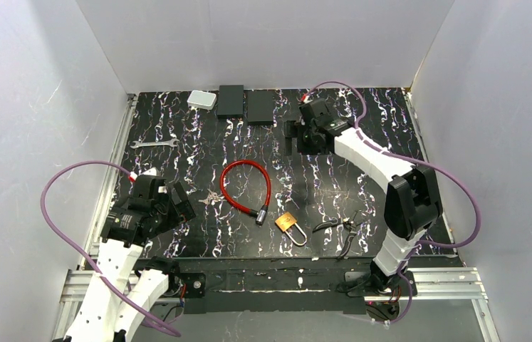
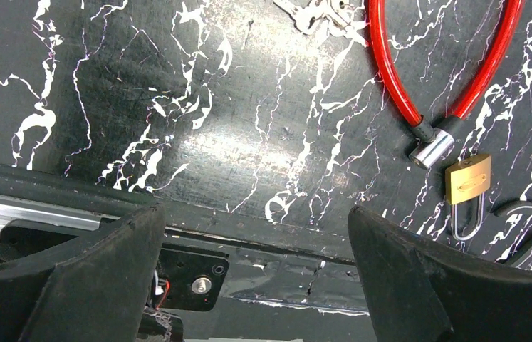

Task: Unlock with the key

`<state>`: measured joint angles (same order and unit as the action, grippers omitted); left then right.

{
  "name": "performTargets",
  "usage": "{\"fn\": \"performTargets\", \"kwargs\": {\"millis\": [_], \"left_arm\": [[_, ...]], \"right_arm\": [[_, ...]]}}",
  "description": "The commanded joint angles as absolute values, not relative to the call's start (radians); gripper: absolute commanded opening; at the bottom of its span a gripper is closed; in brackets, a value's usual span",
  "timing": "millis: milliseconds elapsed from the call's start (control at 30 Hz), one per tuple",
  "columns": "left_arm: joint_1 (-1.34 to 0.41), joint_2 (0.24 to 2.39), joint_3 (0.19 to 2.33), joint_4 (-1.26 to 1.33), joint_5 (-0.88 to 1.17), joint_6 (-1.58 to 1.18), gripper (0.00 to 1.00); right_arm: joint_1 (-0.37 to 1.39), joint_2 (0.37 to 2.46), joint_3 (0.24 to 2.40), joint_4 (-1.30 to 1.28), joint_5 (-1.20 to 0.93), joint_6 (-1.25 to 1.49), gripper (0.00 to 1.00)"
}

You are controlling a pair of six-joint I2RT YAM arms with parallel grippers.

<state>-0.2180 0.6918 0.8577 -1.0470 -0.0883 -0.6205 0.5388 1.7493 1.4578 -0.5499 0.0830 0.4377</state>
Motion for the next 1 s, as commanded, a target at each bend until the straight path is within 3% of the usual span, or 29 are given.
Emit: {"fn": "performTargets", "kwargs": {"millis": [0, 633, 700, 900, 967], "left_arm": [[-0.221, 0.692, 0.865, -1.046, -0.071, -0.603, 0.99], [-0.241, 0.667, 0.844, -1.026, -0.089, -0.615, 0.99], [-0.260, 0.661, 0.844, -1.024, -0.103, -0.619, 0.99], [-0.287, 0.650, 0.844, -1.026, -0.132, -0.631, 0.99], [-0.287, 0.651, 0.844, -1.024, -0.133, -0.633, 0.99]], "right_arm": [[0.624, 1.698, 1.462, -0.581, 0.149, 0.363, 1.00], [0.931, 1.898, 1.677, -0.676, 0.113, 0.226, 1.00], [0.965, 1.936, 1.712, -0.685, 0.115, 0.179, 0.96], [1.028, 2.026, 1.774, -0.627, 0.081, 0.087, 0.95], [1.029, 2.047, 1.770, -0.589, 0.048, 0.070, 0.90]]}}
